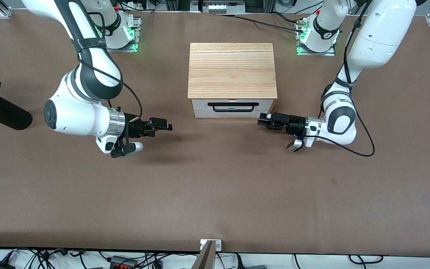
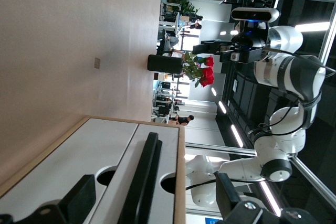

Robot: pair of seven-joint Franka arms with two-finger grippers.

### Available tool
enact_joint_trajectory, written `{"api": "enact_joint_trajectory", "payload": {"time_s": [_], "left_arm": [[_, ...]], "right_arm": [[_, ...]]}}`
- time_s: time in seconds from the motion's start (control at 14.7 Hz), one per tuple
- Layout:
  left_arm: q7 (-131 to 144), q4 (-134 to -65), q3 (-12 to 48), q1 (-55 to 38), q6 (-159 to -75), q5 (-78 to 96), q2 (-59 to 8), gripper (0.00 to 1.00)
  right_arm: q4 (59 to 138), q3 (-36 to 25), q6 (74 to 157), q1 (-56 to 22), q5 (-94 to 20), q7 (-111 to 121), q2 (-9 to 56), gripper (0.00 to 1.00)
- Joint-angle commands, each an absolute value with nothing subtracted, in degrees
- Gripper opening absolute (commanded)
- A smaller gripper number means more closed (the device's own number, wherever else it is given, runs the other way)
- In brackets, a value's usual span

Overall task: Pull top drawer with both arms simultaneously
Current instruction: 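Advance the left gripper to the handle while the right gripper approaches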

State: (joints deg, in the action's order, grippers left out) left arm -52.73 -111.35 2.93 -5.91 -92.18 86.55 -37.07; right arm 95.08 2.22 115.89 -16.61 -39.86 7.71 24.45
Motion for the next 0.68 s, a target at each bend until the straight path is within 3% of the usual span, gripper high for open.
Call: {"api": "enact_joint_trajectory", "payload": {"time_s": [0.0,0.2,0.41,0.61], "left_arm": [[-55.54,-113.37,3.16,-6.15,-92.81,88.68,-36.39,0.92],[-60.46,-115.57,4.66,-6.06,-92.9,90.17,-36.56,0.8],[-61.34,-116.8,5.71,-6.06,-92.9,90.79,-36.56,0.75],[-62.66,-117.33,5.8,-6.06,-92.81,90.79,-36.56,0.57]], "right_arm": [[90.18,1.67,119.09,-23.03,-43.59,7.21,34.1,1.0],[90.35,1.76,119.09,-23.12,-44.12,7.38,34.28,1.0],[90.18,2.11,119.35,-22.94,-45.08,7.65,35.5,1.0],[90.18,2.2,119.27,-22.94,-49.38,9.4,36.12,1.0]]}}
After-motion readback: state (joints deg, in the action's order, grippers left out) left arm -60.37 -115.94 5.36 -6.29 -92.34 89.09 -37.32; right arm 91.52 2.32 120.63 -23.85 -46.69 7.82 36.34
